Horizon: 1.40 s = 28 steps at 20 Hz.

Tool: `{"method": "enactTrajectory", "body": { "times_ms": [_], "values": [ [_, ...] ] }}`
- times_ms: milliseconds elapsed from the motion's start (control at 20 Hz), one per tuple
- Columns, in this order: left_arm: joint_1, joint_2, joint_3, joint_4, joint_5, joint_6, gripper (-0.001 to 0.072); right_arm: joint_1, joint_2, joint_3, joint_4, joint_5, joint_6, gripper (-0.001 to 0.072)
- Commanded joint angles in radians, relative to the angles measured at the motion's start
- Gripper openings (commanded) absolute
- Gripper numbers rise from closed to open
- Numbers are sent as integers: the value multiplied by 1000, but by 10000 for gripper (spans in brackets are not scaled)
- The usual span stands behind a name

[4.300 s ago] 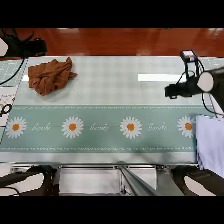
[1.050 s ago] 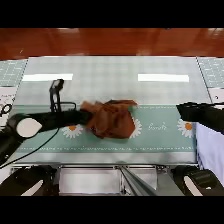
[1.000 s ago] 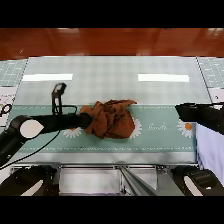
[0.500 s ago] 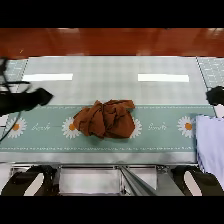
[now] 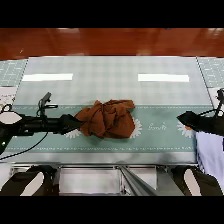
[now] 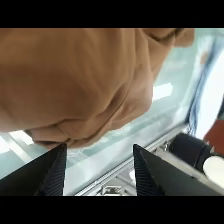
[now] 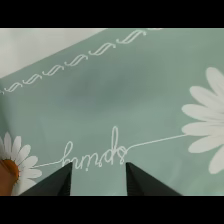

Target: Fold the shirts.

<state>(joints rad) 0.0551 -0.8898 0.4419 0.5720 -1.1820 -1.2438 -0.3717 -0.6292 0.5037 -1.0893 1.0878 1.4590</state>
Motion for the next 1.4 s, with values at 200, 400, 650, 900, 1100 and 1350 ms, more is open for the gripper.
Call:
{"method": "enactTrajectory", "body": {
  "times_ms": [200, 400, 650, 900, 1100, 1350],
  "values": [
    [-139, -256, 47, -151, 195, 216, 506, 8, -24, -28, 47, 25, -24, 405],
    [-159, -333, 151, -142, 190, 282, 35, 8, -142, -28, 206, 60, -114, 405],
    [-87, -331, 190, -138, 123, 282, 35, 243, -383, -27, 335, -25, -187, 405],
    [-82, -331, 190, -135, 105, 282, 35, 461, -644, 31, 499, -92, -289, 405],
    [-82, -331, 189, -135, 105, 282, 35, 597, -755, 103, 580, -142, -312, 404],
    [-81, -331, 190, -137, 108, 282, 36, 700, -832, 206, 596, -154, -292, 243]
  ]
}}
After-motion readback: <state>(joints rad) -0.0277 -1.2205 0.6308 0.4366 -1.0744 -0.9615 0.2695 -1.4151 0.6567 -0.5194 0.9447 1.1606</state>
